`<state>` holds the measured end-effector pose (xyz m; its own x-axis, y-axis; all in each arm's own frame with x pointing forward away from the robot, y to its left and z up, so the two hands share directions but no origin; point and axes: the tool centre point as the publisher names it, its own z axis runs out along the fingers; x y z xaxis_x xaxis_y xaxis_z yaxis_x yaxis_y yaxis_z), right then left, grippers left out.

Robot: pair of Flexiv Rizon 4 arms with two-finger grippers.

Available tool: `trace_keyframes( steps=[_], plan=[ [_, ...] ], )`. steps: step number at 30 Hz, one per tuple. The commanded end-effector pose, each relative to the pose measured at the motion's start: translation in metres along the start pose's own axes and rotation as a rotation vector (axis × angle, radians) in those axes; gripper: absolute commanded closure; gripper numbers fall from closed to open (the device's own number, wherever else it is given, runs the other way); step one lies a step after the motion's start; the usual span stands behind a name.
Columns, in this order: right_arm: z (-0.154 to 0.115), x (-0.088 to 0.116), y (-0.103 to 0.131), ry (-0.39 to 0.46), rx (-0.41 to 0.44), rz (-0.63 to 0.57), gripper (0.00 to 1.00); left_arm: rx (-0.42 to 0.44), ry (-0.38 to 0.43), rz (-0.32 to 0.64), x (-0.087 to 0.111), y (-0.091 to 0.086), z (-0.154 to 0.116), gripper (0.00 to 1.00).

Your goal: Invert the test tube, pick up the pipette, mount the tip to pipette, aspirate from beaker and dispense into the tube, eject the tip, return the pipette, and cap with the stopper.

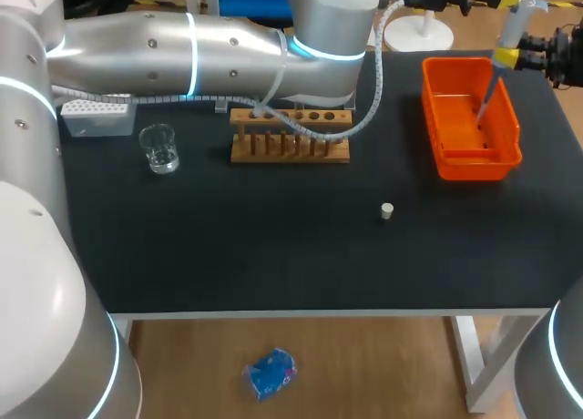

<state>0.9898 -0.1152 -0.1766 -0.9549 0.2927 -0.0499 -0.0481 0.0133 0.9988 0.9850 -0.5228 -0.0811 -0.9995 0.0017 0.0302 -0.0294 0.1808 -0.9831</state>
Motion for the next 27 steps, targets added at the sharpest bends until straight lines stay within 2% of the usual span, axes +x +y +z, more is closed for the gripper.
trace_keyframes(
  steps=[1, 13, 17, 20, 27],
  plan=[
    [0.001, -0.002, 0.011, 0.007, 0.0, -0.001, 1.0, -0.001, 0.002, -0.002, -0.003, 0.013, 0.006, 1.0],
    [0.001, -0.002, 0.011, 0.007, 0.0, -0.001, 1.0, 0.008, 0.002, -0.004, -0.004, 0.015, 0.007, 1.0],
    [0.001, -0.002, 0.011, 0.007, 0.0, -0.001, 1.0, 0.012, 0.0, 0.004, -0.004, 0.011, 0.005, 1.0],
    [0.001, -0.002, 0.011, 0.007, 0.0, -0.001, 1.0, 0.029, -0.002, 0.025, -0.004, 0.003, 0.001, 1.0],
    [0.001, -0.002, 0.011, 0.007, 0.0, -0.001, 1.0, 0.06, -0.008, 0.09, -0.01, -0.027, -0.015, 1.0]
  ],
)
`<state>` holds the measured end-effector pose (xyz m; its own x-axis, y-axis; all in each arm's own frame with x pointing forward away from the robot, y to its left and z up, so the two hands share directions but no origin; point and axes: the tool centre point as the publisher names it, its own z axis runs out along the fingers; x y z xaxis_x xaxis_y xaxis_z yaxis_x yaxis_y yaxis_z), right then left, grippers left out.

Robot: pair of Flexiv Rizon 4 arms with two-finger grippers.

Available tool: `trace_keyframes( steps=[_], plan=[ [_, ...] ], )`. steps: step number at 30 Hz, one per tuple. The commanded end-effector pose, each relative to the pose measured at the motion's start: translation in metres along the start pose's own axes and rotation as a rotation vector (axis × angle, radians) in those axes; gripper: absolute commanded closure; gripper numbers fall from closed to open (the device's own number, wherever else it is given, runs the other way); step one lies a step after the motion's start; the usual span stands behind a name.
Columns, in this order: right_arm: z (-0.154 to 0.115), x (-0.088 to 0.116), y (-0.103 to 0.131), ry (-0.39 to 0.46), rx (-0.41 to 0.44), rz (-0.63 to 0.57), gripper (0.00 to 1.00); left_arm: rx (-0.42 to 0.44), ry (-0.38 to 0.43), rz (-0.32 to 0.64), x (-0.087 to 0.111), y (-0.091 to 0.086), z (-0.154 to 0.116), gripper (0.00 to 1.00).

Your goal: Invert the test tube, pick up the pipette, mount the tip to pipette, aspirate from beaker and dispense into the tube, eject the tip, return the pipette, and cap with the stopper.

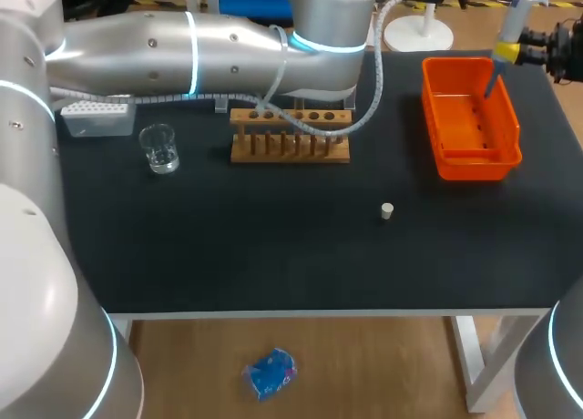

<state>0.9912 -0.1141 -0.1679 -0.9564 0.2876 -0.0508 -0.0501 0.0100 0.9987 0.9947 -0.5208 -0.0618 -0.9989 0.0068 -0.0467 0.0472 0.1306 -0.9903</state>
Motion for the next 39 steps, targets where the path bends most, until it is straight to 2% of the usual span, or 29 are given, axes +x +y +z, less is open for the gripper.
trace_keyframes(
  steps=[1, 7, 10, 12, 14, 15, 16, 30, 37, 39],
  plan=[
    [0.0, 0.0, 0.002, 0.001, 0.003, 0.0, 1.0, 0.014, -0.002, 0.023, -0.003, -0.013, -0.013, 1.0],
    [0.0, 0.0, 0.002, 0.001, 0.003, 0.0, 1.0, -0.01, -0.01, 0.056, -0.007, -0.03, -0.03, 1.0],
    [0.0, 0.0, 0.002, 0.001, 0.003, 0.0, 1.0, 0.016, -0.018, 0.057, -0.005, -0.031, -0.041, 1.0],
    [0.0, 0.0, 0.002, 0.001, 0.003, 0.0, 1.0, 0.032, -0.029, 0.054, -0.003, -0.03, -0.047, 0.67],
    [0.0, 0.0, 0.002, 0.001, 0.003, 0.0, 1.0, 0.037, -0.033, 0.049, -0.001, -0.028, -0.051, 0.51],
    [0.0, 0.0, 0.002, 0.001, 0.003, 0.0, 1.0, 0.048, -0.041, 0.041, 0.001, -0.026, -0.054, 0.12],
    [0.0, -0.001, 0.004, 0.005, 0.004, -0.004, 1.0, 0.048, -0.041, 0.039, 0.002, -0.025, -0.056, 0.0],
    [0.009, 0.013, 0.032, 0.072, -0.022, -0.057, 1.0, 0.044, -0.094, 0.006, 0.022, -0.008, -0.077, 0.0],
    [0.023, 0.027, 0.046, 0.135, -0.037, -0.083, 1.0, 0.045, -0.122, -0.001, 0.028, -0.003, -0.086, 0.0],
    [0.026, 0.03, 0.048, 0.125, -0.026, -0.1, 1.0, 0.032, -0.133, -0.013, 0.03, -0.004, -0.088, 0.0]
  ],
)
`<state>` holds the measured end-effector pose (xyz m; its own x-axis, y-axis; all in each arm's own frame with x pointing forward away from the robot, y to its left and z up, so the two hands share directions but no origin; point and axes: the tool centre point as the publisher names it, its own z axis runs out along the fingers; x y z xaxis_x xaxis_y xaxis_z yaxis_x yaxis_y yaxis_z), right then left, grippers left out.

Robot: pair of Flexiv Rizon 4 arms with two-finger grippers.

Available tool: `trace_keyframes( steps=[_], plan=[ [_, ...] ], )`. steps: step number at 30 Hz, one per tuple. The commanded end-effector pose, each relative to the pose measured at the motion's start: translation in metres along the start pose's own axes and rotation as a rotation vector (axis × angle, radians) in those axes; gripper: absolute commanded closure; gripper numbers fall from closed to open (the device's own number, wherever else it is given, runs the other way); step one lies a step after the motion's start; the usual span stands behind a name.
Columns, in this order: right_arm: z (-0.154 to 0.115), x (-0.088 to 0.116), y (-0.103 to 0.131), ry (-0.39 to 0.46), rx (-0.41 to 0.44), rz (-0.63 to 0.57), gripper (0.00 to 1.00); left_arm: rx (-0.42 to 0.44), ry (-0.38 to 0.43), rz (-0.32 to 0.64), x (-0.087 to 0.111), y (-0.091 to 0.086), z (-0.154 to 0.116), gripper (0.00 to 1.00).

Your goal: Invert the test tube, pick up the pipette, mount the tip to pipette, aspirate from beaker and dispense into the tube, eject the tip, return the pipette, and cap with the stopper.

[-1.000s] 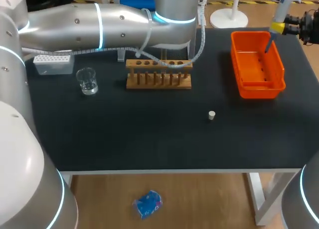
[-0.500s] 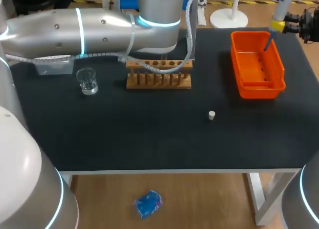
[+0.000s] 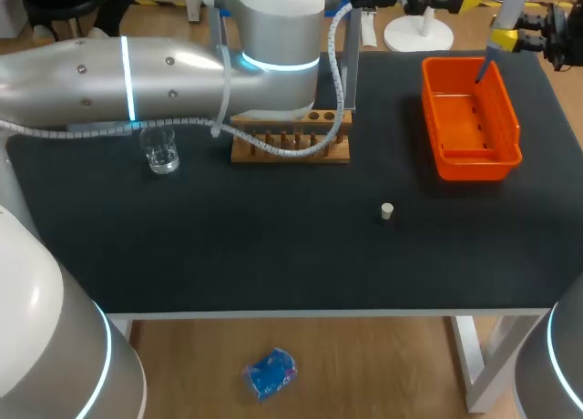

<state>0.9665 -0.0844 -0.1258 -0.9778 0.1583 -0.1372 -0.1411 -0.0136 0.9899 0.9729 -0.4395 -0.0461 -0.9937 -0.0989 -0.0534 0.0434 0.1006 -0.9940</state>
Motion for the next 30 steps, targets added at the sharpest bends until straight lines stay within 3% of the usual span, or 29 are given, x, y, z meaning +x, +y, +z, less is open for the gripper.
trace_keyframes(
  steps=[1, 19, 22, 30],
  plan=[
    [0.004, -0.001, 0.006, -0.02, 0.02, -0.022, 1.0, -0.003, -0.035, -0.009, 0.009, 0.002, -0.007, 0.0],
    [0.004, -0.001, 0.006, -0.02, 0.02, -0.022, 1.0, -0.003, -0.035, -0.009, 0.009, 0.002, -0.007, 0.0],
    [0.011, 0.011, 0.003, -0.009, 0.052, -0.034, 1.0, -0.002, -0.028, -0.007, 0.014, 0.003, -0.017, 0.0],
    [0.037, 0.061, -0.005, 0.023, 0.002, -0.014, 1.0, -0.008, -0.063, -0.024, 0.043, 0.014, -0.069, 0.0]
  ],
)
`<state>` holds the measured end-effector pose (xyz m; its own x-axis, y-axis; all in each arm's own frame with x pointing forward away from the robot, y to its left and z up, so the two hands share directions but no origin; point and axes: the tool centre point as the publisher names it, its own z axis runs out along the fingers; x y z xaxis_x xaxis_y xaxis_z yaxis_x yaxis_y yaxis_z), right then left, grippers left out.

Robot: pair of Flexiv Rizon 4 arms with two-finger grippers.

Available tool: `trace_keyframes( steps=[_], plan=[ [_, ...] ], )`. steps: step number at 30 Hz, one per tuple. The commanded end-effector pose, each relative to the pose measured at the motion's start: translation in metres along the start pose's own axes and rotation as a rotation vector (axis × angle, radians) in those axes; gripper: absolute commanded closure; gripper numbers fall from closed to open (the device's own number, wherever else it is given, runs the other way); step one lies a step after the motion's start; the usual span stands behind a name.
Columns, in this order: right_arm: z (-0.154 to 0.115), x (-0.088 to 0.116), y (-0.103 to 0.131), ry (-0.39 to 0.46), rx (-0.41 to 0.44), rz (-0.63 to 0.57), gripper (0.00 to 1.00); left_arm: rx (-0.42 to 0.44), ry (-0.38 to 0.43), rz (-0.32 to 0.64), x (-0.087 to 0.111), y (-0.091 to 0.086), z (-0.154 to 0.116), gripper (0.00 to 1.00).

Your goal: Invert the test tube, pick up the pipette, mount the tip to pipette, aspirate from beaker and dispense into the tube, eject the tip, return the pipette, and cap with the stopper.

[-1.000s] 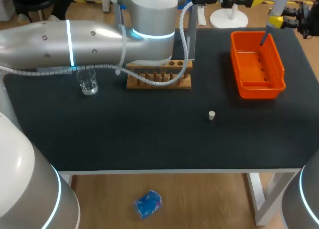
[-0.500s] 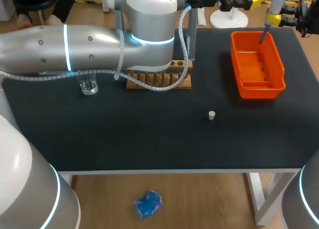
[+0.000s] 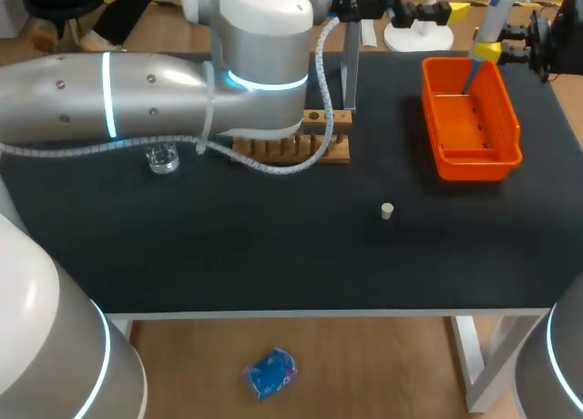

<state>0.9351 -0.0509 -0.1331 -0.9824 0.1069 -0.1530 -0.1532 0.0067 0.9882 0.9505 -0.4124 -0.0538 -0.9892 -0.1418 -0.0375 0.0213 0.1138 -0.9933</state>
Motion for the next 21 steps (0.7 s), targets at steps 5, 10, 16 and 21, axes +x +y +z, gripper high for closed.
trace_keyframes(
  steps=[5, 10, 16, 21],
  plan=[
    [0.032, 0.05, 0.001, 0.014, -0.06, 0.035, 1.0, -0.01, -0.011, -0.028, 0.044, 0.019, -0.07, 0.0],
    [0.057, 0.072, 0.0, 0.084, -0.075, 0.072, 1.0, -0.018, 0.006, -0.044, 0.058, 0.033, -0.093, 0.0],
    [0.085, 0.098, -0.006, 0.18, -0.078, 0.118, 1.0, -0.008, -0.084, -0.026, 0.066, 0.046, -0.125, 0.0],
    [0.098, 0.113, -0.013, 0.292, -0.039, 0.167, 1.0, 0.021, -0.174, -0.011, 0.068, 0.055, -0.142, 0.0]
  ],
)
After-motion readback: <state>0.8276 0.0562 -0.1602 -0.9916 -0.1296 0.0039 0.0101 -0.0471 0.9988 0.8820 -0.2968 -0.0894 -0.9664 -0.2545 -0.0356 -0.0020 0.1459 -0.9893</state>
